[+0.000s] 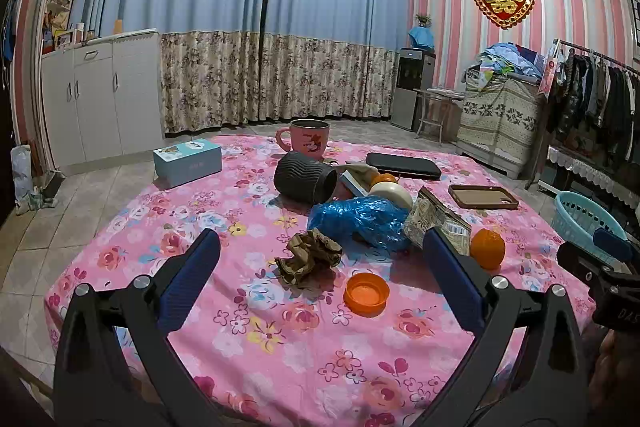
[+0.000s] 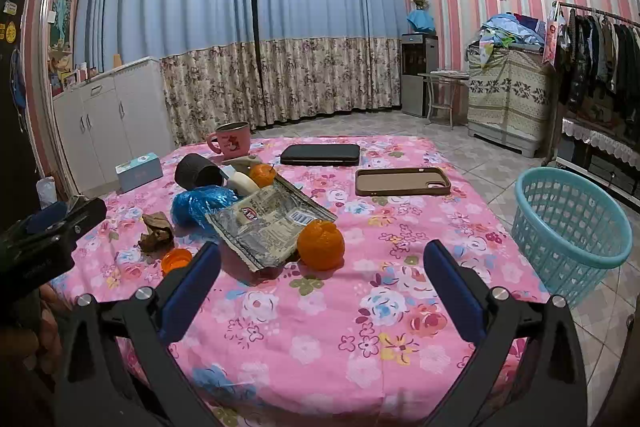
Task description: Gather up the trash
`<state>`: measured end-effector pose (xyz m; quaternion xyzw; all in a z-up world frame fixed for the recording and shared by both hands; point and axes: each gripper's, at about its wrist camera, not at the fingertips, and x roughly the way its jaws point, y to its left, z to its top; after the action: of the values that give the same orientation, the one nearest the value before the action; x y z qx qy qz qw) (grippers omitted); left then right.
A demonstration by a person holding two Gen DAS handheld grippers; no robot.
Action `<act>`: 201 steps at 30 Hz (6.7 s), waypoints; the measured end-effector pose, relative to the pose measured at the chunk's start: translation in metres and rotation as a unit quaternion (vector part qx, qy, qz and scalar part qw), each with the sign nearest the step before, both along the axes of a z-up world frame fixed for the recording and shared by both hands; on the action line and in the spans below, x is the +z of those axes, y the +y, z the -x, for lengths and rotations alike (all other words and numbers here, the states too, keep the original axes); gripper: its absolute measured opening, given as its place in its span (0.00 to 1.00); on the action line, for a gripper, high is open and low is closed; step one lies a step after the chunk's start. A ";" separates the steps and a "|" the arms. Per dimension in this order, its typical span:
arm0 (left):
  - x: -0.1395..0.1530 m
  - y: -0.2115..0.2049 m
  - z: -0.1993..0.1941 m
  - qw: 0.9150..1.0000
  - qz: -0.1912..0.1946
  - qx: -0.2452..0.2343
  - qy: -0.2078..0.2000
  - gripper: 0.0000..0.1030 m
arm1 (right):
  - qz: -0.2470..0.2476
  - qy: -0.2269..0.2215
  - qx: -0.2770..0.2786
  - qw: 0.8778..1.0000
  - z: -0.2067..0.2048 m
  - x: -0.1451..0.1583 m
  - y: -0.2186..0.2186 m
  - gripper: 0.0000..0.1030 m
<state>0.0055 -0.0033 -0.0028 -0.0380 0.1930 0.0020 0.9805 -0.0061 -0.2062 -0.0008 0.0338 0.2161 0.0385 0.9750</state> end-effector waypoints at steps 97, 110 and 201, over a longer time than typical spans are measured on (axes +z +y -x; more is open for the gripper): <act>-0.001 0.005 -0.011 1.000 -0.006 0.009 0.015 0.95 | 0.009 0.041 0.004 0.999 -0.020 -0.008 -0.007 0.96; -0.023 0.021 -0.057 0.995 -0.011 0.015 0.102 0.95 | 0.034 0.138 -0.014 0.990 -0.092 -0.035 0.001 0.68; -0.021 -0.447 -0.186 0.902 -0.025 -0.404 0.151 0.72 | -0.077 0.037 -0.294 0.952 -0.057 0.004 -0.356 0.68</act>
<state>0.1911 -0.4500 -0.0242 0.0688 0.3371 -0.3841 0.8568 0.0512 -0.5618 0.0029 0.1720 0.2286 -0.2347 0.9290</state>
